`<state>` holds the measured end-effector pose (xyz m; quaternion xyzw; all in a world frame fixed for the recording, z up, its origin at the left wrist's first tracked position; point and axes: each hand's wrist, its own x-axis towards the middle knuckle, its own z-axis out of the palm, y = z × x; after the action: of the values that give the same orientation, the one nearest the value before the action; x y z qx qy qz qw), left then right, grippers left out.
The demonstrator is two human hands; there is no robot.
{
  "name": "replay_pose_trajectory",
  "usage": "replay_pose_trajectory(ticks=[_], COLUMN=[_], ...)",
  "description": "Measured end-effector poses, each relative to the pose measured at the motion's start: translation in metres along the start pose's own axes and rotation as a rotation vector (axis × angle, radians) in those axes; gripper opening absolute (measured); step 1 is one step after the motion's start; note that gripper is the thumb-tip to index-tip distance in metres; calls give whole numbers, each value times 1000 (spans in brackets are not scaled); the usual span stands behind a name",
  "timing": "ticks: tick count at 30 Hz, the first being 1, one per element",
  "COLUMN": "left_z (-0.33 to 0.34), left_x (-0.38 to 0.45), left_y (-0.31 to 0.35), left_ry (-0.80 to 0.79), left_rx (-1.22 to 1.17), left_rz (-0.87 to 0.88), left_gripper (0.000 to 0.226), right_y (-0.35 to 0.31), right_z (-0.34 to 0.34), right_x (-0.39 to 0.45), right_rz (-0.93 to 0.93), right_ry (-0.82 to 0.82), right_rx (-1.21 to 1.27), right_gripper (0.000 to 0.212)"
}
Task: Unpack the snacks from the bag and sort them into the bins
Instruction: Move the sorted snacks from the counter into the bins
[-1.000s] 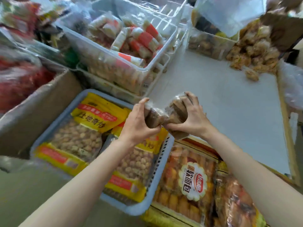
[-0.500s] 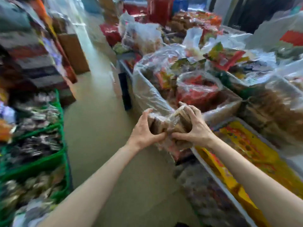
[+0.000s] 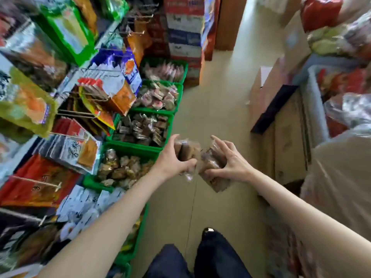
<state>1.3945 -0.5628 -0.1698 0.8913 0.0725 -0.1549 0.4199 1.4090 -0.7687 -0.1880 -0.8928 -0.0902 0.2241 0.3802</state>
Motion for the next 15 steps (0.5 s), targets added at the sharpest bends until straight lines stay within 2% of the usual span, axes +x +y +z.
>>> replay_pose_trajectory(ticks=[4,7,12,15], left_z=[-44,-67,-92,-91], left_x=[65,128,217,274], left_y=[-51,-104,-184,-226], left_ry=[102,128,78,-22], left_rx=[29,57,212,390], left_rz=[-133,-255,-447,-495], left_gripper=[93,93,97,98], right_y=[-26,-28,-6,17], right_z=[22,48,96,127], right_x=[119,212,332,401], right_rz=[-26,-24,114,77], right_ry=[-181,-265,-384,-433], right_rx=[-91,-175,-190,-335], right_gripper=[111,109,122,112])
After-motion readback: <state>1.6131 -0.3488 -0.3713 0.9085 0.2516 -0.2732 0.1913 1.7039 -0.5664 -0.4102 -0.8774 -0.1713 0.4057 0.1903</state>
